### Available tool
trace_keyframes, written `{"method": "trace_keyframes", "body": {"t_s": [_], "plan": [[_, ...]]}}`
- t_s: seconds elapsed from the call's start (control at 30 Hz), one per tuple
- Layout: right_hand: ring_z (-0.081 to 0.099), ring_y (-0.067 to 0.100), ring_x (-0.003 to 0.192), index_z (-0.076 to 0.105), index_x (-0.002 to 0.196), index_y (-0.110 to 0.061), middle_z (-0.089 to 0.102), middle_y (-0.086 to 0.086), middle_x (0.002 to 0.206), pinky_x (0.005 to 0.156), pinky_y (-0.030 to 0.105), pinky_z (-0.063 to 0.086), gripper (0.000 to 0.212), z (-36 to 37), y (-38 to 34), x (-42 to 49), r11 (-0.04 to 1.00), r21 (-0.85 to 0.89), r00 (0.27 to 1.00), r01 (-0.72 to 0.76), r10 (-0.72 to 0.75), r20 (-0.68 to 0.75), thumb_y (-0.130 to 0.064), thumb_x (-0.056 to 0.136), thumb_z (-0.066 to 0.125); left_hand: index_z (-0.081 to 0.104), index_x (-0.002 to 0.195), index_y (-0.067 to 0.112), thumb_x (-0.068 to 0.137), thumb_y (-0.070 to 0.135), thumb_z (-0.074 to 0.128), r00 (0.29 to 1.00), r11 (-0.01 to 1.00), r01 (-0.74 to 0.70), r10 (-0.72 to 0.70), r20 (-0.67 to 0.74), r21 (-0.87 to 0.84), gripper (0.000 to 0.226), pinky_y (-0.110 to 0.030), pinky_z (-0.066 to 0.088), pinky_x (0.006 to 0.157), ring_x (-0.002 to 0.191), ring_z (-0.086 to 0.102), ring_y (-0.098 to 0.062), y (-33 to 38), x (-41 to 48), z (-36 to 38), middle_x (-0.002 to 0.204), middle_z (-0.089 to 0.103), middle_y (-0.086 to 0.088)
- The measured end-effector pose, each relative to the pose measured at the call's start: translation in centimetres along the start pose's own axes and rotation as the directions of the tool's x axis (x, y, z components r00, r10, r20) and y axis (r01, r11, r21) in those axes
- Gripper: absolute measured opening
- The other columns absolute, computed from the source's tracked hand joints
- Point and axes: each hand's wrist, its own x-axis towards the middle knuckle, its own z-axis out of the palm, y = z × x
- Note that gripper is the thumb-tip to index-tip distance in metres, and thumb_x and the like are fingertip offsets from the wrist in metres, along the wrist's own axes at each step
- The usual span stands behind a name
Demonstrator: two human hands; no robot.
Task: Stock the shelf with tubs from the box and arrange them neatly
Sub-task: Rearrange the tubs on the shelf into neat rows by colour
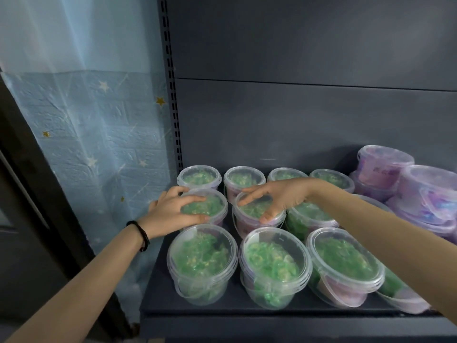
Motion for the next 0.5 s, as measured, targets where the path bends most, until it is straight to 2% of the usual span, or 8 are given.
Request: {"method": "trace_keyframes", "body": {"t_s": [0.07,0.13,0.2,0.27,0.33,0.4,0.5], "plan": [[0.014,-0.002,0.143,0.047,0.139,-0.041,0.017,-0.021,0.157,0.117,0.026,0.014,0.066,0.0,0.2,0.1,0.999,0.021,0.999,0.041,-0.041,0.016,-0.024,0.082,0.076,0.050,0.118,0.061,0.045,0.086,0.053,0.999,0.997,-0.012,0.016,0.052,-0.078,0.077,-0.047,0.006,0.118,0.142,0.012,-0.009,-0.1,-0.2,-0.3,0.147,0.019,0.023],[0.019,-0.005,0.141,0.051,0.136,-0.041,0.024,-0.027,0.152,0.115,0.024,0.017,0.062,0.1,0.5,-0.1,0.996,0.050,0.998,0.070,-0.070,0.006,-0.026,0.081,0.076,0.052,0.118,0.059,0.060,0.074,0.067,0.996,0.984,-0.019,0.035,0.085,-0.178,0.061,-0.041,0.010,0.118,0.143,0.011,-0.006,-0.2,-0.6,-0.5,0.146,0.017,0.026],[0.024,-0.007,0.137,0.056,0.132,-0.037,0.031,-0.032,0.144,0.112,0.019,0.019,0.055,0.6,0.9,-0.5,0.992,0.081,0.994,0.100,-0.097,-0.045,-0.024,0.082,0.076,0.054,0.123,0.050,0.080,0.049,0.069,0.996,0.969,-0.039,0.058,0.072,-0.243,0.046,-0.032,0.013,0.114,0.143,0.011,-0.005,0.0,-0.8,-0.2,0.153,0.014,0.021],[0.028,-0.006,0.136,0.059,0.128,-0.034,0.035,-0.031,0.142,0.111,0.019,0.022,0.048,1.2,1.3,-1.1,0.987,0.111,0.986,0.119,-0.104,-0.133,-0.022,0.084,0.074,0.056,0.125,0.043,0.087,0.041,0.066,0.999,0.972,-0.042,0.043,0.003,-0.233,0.040,-0.029,0.015,0.111,0.143,0.013,-0.006,0.3,-1.1,0.5,0.157,0.014,0.014],[0.034,-0.005,0.135,0.062,0.124,-0.036,0.041,-0.027,0.141,0.115,0.025,0.026,0.040,1.9,1.4,-2.0,0.983,0.104,0.963,0.151,-0.123,-0.240,-0.023,0.087,0.071,0.058,0.119,0.041,0.085,0.049,0.061,0.991,0.988,-0.038,0.019,-0.130,-0.147,0.035,-0.035,0.015,0.114,0.143,0.017,-0.012,0.7,-1.8,1.3,0.156,0.023,0.007],[0.039,-0.004,0.131,0.062,0.120,-0.038,0.048,-0.023,0.138,0.115,0.029,0.029,0.035,2.6,1.1,-3.3,0.981,0.052,0.936,0.187,-0.162,-0.312,-0.026,0.088,0.069,0.058,0.113,0.044,0.074,0.065,0.049,0.969,0.998,-0.061,0.052,-0.240,-0.031,0.045,-0.041,0.017,0.114,0.139,0.023,-0.015,1.3,-2.9,2.0,0.150,0.032,0.008],[0.044,-0.009,0.124,0.062,0.120,-0.038,0.053,-0.025,0.132,0.107,0.017,0.033,0.033,3.9,-0.2,-5.6,0.983,-0.035,0.942,0.179,-0.181,-0.284,-0.038,0.087,0.068,0.060,0.112,0.045,0.066,0.077,0.031,0.939,0.984,-0.136,0.166,-0.302,0.118,0.063,-0.036,0.015,0.106,0.133,0.026,-0.012,3.0,-5.1,2.6,0.137,0.041,0.016]]}}
